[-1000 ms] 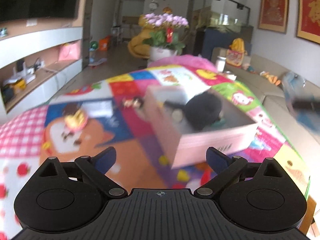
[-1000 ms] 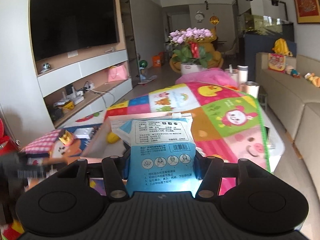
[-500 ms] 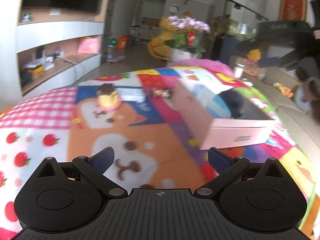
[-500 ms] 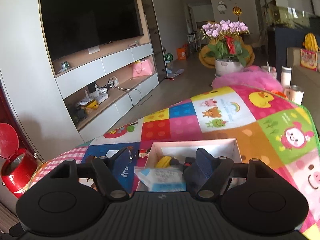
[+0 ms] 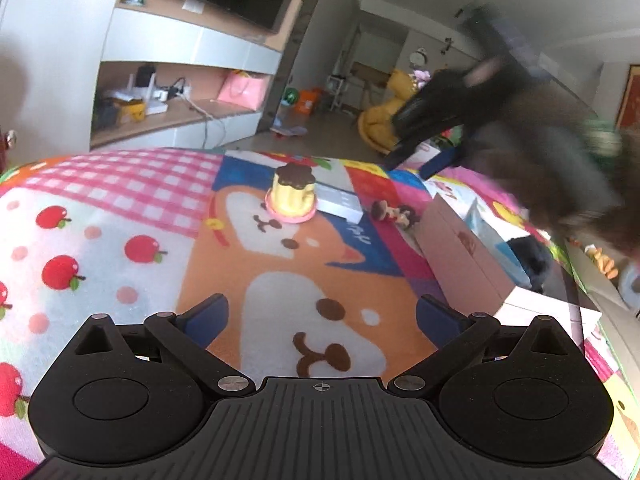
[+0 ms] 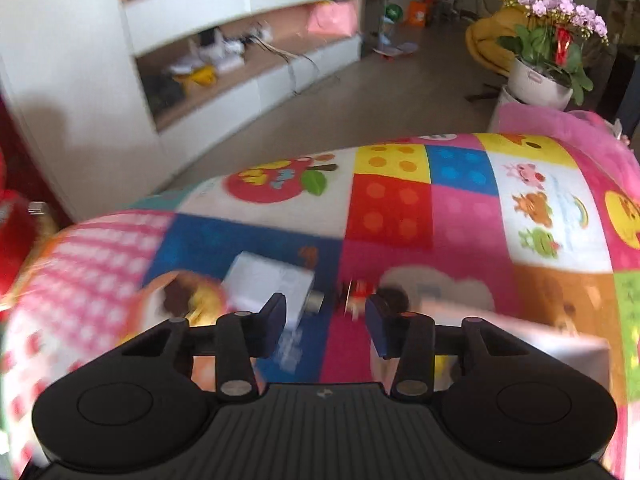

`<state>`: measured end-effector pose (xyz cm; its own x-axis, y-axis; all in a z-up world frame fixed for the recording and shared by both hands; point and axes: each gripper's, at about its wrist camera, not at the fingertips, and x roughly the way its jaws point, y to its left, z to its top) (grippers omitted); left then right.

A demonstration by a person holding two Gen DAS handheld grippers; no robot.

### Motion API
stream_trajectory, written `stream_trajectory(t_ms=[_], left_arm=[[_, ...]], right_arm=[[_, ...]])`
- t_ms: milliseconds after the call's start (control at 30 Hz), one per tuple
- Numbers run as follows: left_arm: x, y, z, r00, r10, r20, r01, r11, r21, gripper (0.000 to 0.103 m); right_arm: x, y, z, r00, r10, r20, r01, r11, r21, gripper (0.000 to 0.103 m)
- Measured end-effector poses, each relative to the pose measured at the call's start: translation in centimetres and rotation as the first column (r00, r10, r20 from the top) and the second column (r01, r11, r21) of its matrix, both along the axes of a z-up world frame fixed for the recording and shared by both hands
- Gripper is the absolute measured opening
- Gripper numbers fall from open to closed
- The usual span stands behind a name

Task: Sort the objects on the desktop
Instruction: 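Drop the plush into the pink box with the left tool while the right drops the packet in, then grasp the small red-clothed doll figurine with the right tool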

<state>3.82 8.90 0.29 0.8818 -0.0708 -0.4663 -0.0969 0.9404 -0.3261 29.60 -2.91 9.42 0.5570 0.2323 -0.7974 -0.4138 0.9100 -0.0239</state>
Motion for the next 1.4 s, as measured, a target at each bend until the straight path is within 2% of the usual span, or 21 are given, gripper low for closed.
stream_trajectory(t_ms=[67,167,233,267,367,467,533,600,633,667,733,767,800,833,967,1033,1100,1133,1200,1333,1400], left_arm=[[0.1,0.2,-0.1,1.000,-0.002,-0.010,0.002,1.000,-0.015,0.102],[0.2,0.3,-0.3,1.000,-0.003,-0.026,0.002,1.000,-0.030,0.102],[0.2,0.4,-0.3,0.999,-0.008,-0.033,0.006,0.999,-0.038,0.102],[0.1,0.3,-0.3,0.999,-0.011,-0.033,0.010,0.999,-0.039,0.102],[0.0,0.0,-0.4,0.999,-0.033,-0.039,0.031,0.999,-0.040,0.102],[0.0,-0.3,-0.4,0.998,-0.052,-0.039,0.051,0.998,-0.032,0.103],[0.0,-0.4,-0.4,0.998,-0.054,-0.039,0.053,0.998,-0.029,0.103],[0.1,-0.4,-0.4,0.998,-0.053,-0.039,0.052,0.998,-0.030,0.103],[0.1,-0.4,-0.4,0.998,-0.053,-0.038,0.052,0.998,-0.031,0.103],[0.1,-0.4,-0.4,0.998,-0.051,-0.038,0.050,0.998,-0.030,0.103],[0.2,-0.3,-0.4,0.998,-0.050,-0.036,0.049,0.998,-0.035,0.103],[0.2,-0.3,-0.5,0.998,-0.049,-0.039,0.048,0.998,-0.037,0.103],[0.3,-0.2,-0.5,0.998,-0.048,-0.040,0.046,0.998,-0.040,0.103],[0.2,-0.1,-0.5,0.998,-0.047,-0.040,0.045,0.998,-0.044,0.103],[0.3,-0.1,-0.6,0.998,-0.044,-0.045,0.042,0.998,-0.047,0.103],[0.3,0.0,-0.6,0.998,-0.044,-0.045,0.042,0.998,-0.049,0.103],[0.3,0.0,-0.6,0.998,-0.043,-0.047,0.041,0.998,-0.050,0.103],[0.3,0.0,-0.6,0.998,-0.044,-0.048,0.042,0.998,-0.052,0.103],[0.3,-0.1,-0.6,0.998,-0.048,-0.048,0.045,0.998,-0.050,0.103],[0.2,-0.2,-0.5,0.997,-0.057,-0.048,0.055,0.998,-0.044,0.103],[0.2,-0.4,-0.5,0.996,-0.069,-0.053,0.067,0.997,-0.044,0.103]], right_arm=[[3.0,1.6,-2.2,0.999,-0.035,-0.035,0.033,0.997,-0.064,0.043],[5.3,3.2,-4.9,0.998,-0.066,-0.007,0.063,0.981,-0.183,0.043],[6.0,3.3,-5.6,0.998,-0.064,0.001,0.063,0.974,-0.217,0.038],[6.1,3.1,-5.9,0.998,-0.060,-0.016,0.054,0.974,-0.221,0.033],[6.3,2.1,-6.3,0.996,-0.065,-0.065,0.051,0.977,-0.206,0.031],[5.2,1.5,-5.6,0.994,-0.040,-0.098,0.025,0.988,-0.149,0.031],[3.9,1.2,-5.1,0.985,-0.024,-0.172,0.006,0.994,-0.105,0.031],[2.2,1.4,-5.0,0.960,0.038,-0.278,-0.056,0.997,-0.057,0.031],[1.3,1.5,-4.7,0.949,0.073,-0.307,-0.088,0.996,-0.035,0.031],[0.5,1.6,-4.0,0.948,0.105,-0.301,-0.111,0.994,-0.004,0.032],[-0.2,1.6,-2.5,0.964,0.113,-0.243,-0.104,0.993,0.051,0.054],[-0.1,1.7,-2.1,0.973,0.088,-0.212,-0.076,0.995,0.062,0.080],[0.1,2.0,-1.9,0.982,0.053,-0.183,-0.041,0.997,0.068,0.098],[0.4,2.3,-2.0,0.986,0.027,-0.166,-0.015,0.997,0.074,0.101],[3.0,3.6,-3.7,0.985,-0.057,-0.165,0.078,0.989,0.127,0.101],[4.7,4.1,-5.0,0.972,-0.093,-0.217,0.131,0.977,0.168,0.101],[5.9,5.2,-6.2,0.963,-0.103,-0.249,0.144,0.978,0.154,0.101],[5.9,5.8,-6.7,0.965,-0.111,-0.236,0.143,0.982,0.123,0.101],[5.9,6.5,-7.5,0.968,-0.100,-0.230,0.120,0.990,0.074,0.082],[3.7,6.5,-7.0,0.975,-0.008,-0.220,0.017,0.999,0.038,0.081],[1.7,6.0,-6.6,0.967,0.059,-0.249,-0.058,0.998,0.011,0.081]])
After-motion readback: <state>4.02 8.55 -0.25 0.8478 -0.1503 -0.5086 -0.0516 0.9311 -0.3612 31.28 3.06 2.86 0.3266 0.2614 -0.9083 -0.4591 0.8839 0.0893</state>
